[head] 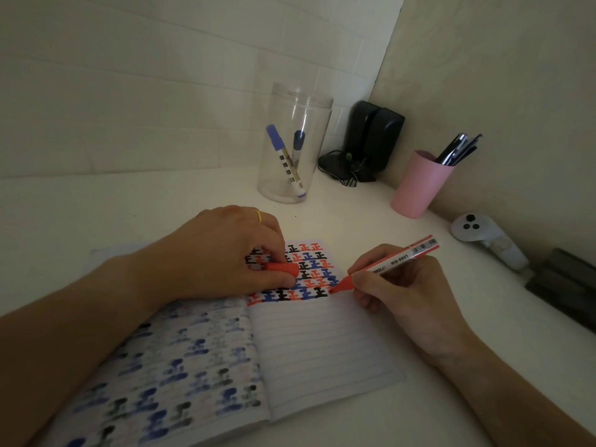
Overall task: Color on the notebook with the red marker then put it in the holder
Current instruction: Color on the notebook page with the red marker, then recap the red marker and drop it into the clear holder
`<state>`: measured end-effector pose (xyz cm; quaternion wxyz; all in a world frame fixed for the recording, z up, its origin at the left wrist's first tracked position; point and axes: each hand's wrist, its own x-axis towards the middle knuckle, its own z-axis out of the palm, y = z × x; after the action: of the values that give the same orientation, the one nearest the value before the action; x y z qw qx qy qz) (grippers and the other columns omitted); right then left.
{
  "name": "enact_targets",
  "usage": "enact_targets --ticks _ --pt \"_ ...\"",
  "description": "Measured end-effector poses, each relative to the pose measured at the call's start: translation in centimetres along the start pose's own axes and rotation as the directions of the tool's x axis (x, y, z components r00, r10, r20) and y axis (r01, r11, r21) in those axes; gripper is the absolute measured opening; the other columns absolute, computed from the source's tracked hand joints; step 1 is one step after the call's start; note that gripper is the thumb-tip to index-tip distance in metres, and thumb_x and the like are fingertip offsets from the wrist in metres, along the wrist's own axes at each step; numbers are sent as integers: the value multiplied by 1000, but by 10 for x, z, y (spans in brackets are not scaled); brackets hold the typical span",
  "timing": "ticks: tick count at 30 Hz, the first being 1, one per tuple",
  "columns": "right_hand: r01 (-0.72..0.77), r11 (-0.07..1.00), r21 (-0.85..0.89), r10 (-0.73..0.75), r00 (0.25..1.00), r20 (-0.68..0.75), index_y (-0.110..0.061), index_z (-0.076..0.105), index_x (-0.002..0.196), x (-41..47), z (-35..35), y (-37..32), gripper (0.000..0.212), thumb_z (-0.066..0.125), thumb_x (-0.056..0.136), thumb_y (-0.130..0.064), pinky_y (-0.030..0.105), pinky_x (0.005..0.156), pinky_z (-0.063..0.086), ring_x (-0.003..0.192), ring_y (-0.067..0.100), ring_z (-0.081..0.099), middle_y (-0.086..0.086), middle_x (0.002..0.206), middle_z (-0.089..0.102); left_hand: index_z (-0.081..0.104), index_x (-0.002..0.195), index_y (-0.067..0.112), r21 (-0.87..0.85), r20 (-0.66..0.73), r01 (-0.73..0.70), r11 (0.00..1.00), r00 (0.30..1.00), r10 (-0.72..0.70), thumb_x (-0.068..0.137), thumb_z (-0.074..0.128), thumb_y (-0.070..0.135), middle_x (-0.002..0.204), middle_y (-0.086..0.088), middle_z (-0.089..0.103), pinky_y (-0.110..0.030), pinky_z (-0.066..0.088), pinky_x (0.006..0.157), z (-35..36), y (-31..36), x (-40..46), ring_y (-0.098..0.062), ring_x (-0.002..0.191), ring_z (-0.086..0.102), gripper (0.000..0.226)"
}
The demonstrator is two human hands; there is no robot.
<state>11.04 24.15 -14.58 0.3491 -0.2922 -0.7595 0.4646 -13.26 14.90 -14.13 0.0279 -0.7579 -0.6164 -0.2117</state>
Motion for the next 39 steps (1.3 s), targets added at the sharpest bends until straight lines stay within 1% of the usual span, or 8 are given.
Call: enact_targets --ticks 13,18,22,25,28,33,36,39 --pt "-28 998 -52 24 997 -67 -1 71 72 4 0 6 9 67 78 3 18 51 48 50 6 59 -2 54 68 74 95 40 -8 0 -7 1000 1000 7 76 45 82 102 23 68 -35 55 81 2 -3 1 -1 93 62 54" --pt "-32 998 -48 28 997 -77 1 70 73 5 -1 8 8 67 79 5 21 51 48 50 11 57 4 56 66 73 94 39 3 -7 -9 1000 1000 9 76 45 82 102 23 68 -35 54 81 3 -3 1 -2 94 62 54" --pt "-94 981 171 123 979 -164 -6 70 68 9 -1 2 9 66 76 -6 25 50 44 52 18 53 10 56 60 73 94 37 12 -4 -12 1000 1000 12 79 48 79 101 21 68 -33 55 80 -2 0 0 -2 91 62 51" --pt "-127 966 223 166 972 -166 -7 71 72 17 9 -12 14 65 84 -2 28 51 44 56 21 53 11 59 61 73 97 38 17 13 14 1000 1000 -14 80 49 78 102 21 68 -34 55 80 -7 7 -2 -1 91 61 50" --pt "-79 949 304 138 975 -177 -4 72 88 37 25 -31 3 69 87 -5 32 55 49 63 23 61 13 69 69 74 97 38 14 7 39 999 999 -39 80 48 78 102 22 68 -34 55 81 -9 10 -3 0 91 62 50" --pt "52 838 544 156 931 -329 -5 74 100 63 29 -32 20 78 82 -11 30 66 53 72 22 61 13 80 69 73 101 43 -13 3 57 998 998 -56 81 46 80 103 27 66 -26 53 83 -6 7 -2 6 94 60 50" --pt "-8 719 695 269 925 -269 -7 78 101 62 28 -11 17 74 84 -8 32 77 58 82 25 71 18 91 76 72 103 43 -23 -2 59 998 998 -59 81 44 81 104 29 65 -21 52 83 -3 1 -1 9 95 58 52" --pt "-57 648 760 304 934 -189 -5 79 100 64 23 -3 17 70 86 -7 33 78 60 80 23 75 18 89 78 71 105 42 -23 10 57 998 998 -57 82 45 81 103 27 66 -21 52 81 0 -1 1 8 93 59 52"
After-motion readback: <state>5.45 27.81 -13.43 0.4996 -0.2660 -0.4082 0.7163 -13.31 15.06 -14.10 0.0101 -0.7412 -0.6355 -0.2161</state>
